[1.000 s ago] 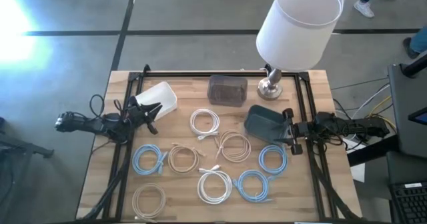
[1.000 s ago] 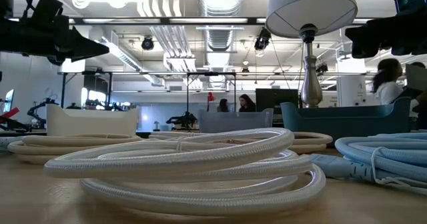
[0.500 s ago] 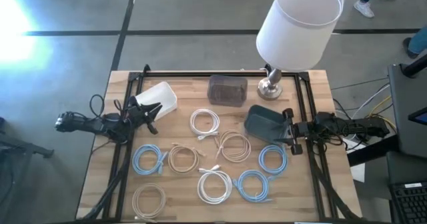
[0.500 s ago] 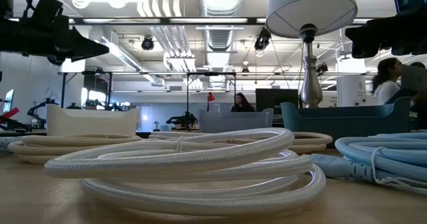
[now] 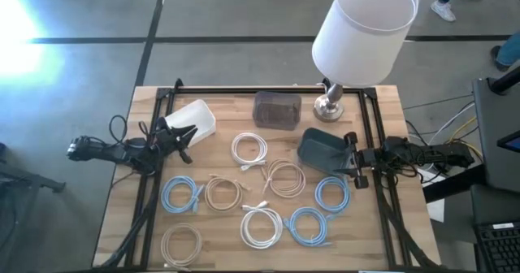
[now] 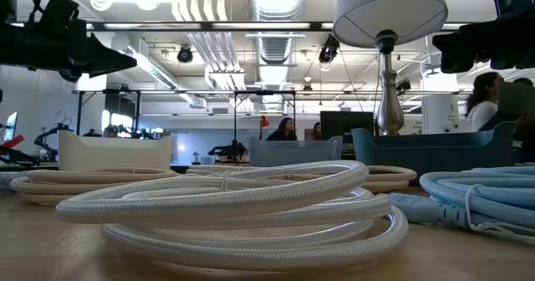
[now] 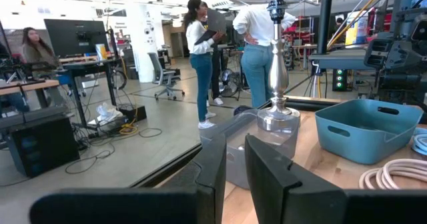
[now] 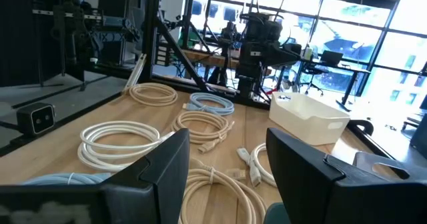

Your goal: Pick & Place USB Port

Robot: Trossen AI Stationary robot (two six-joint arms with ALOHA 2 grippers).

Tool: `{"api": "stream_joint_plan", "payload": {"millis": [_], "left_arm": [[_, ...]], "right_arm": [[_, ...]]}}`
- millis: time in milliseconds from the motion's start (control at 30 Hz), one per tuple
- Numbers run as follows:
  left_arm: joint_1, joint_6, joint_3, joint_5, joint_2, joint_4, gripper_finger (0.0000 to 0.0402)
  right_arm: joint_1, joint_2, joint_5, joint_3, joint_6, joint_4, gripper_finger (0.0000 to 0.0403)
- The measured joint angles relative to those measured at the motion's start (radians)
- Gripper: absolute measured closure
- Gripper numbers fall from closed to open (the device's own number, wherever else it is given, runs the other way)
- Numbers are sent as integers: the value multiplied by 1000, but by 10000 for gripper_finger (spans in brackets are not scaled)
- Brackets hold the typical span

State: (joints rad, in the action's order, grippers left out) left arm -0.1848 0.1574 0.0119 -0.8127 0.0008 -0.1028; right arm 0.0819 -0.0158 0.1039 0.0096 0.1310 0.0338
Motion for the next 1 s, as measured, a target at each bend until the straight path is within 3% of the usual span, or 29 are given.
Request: {"api": "stream_joint_plan", "payload": {"millis": [433,700,1000], "left_arm": [[0,0,0,0,0,0,342],[0,0,0,0,0,0,342],[0,-44,0,7,0,0,342]], "right_arm": [[0,0,0,0,-5,1,207],[0,0,1,0,-428,1,207],[0,0,-3,0,-249,6,206]]}}
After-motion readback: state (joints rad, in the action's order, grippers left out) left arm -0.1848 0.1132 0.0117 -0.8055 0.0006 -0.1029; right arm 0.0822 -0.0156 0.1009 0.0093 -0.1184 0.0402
